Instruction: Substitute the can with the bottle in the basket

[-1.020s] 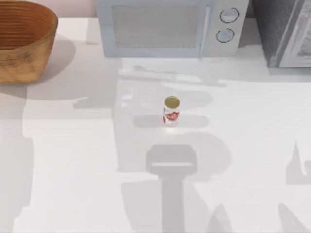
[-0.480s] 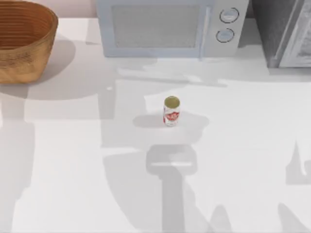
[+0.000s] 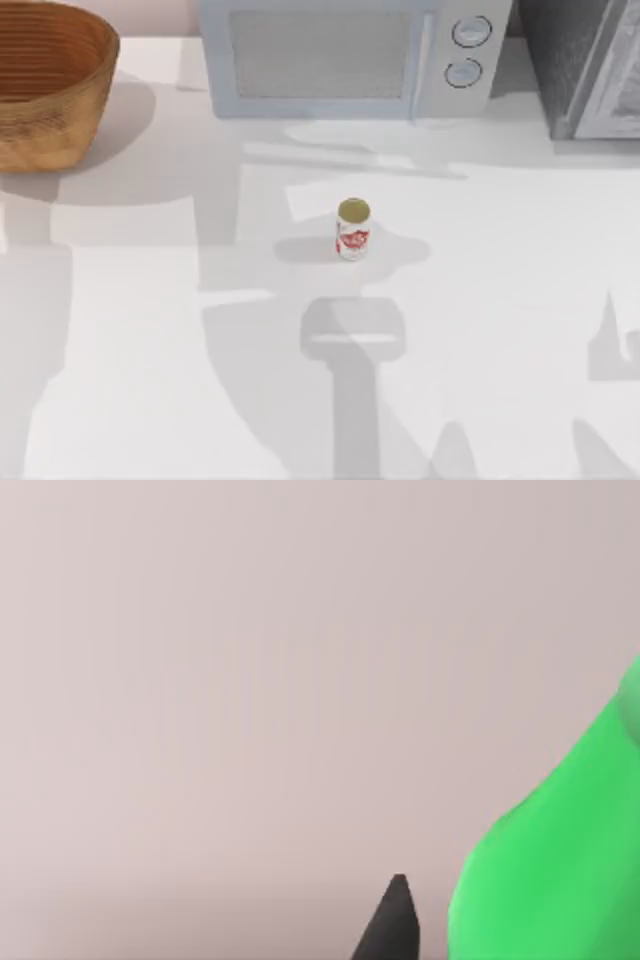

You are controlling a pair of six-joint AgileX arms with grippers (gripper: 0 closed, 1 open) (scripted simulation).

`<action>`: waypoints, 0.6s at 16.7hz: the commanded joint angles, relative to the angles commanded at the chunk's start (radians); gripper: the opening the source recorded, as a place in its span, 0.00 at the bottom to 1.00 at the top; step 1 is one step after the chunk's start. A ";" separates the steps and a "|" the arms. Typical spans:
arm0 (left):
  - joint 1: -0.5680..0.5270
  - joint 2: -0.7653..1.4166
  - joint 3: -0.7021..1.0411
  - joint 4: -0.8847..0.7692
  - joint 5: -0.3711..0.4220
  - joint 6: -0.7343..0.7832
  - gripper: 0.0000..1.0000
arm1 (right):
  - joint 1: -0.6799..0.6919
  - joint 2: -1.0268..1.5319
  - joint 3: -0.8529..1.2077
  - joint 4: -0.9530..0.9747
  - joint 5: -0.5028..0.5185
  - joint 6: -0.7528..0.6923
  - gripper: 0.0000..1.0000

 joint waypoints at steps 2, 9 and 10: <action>0.000 0.000 0.000 0.000 0.000 0.000 0.30 | 0.000 0.000 0.000 0.000 0.000 0.000 1.00; 0.000 0.000 0.000 0.000 0.000 0.000 0.83 | 0.000 0.000 0.000 0.000 0.000 0.000 1.00; 0.000 0.000 0.000 0.000 0.000 0.000 0.90 | 0.000 0.000 0.000 0.000 0.000 0.000 1.00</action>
